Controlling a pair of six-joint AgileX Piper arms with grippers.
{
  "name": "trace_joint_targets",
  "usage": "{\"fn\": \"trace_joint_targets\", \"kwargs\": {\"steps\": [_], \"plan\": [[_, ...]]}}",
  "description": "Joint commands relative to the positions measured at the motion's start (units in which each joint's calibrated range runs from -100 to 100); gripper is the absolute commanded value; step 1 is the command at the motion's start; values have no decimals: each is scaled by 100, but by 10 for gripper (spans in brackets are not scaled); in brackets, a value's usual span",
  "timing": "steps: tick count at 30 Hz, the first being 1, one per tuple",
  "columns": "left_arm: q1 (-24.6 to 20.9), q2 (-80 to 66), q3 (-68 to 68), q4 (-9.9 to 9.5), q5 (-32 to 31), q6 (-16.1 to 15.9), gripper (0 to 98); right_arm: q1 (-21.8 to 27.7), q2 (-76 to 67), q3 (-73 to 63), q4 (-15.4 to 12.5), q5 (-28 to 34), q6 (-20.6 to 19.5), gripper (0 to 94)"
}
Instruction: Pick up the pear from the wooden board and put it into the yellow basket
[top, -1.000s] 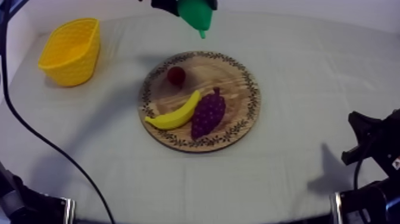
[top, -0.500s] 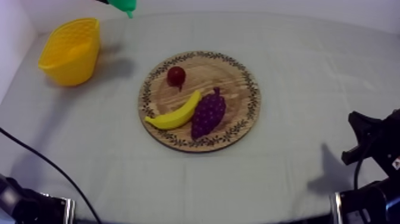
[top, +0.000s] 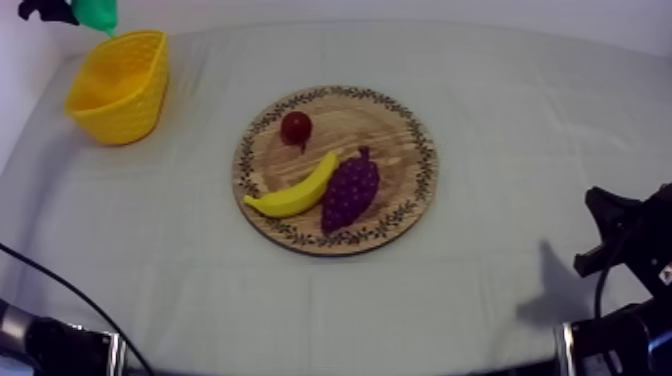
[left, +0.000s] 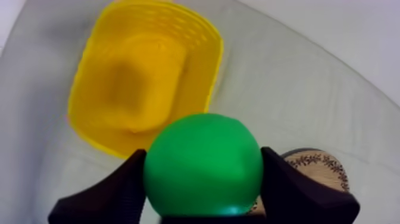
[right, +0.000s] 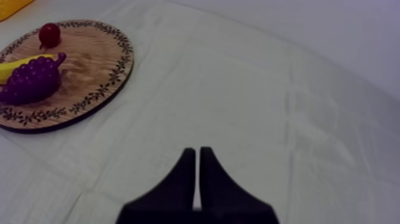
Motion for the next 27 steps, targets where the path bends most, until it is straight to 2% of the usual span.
{"fn": "trace_joint_targets", "kwargs": {"steps": [1, 13, 27], "plan": [[-151, 30, 23, -19, 1, -16, 627, -1, -4, -5, -1, 2, 1, 4], [-444, 1061, -69, -89, -261, -102, 620, -1, -4, -5, -1, 2, 1, 4], [-524, 2916, -1035, 30, -529, -138, 627, -1, -4, -5, -1, 2, 1, 4]]}}
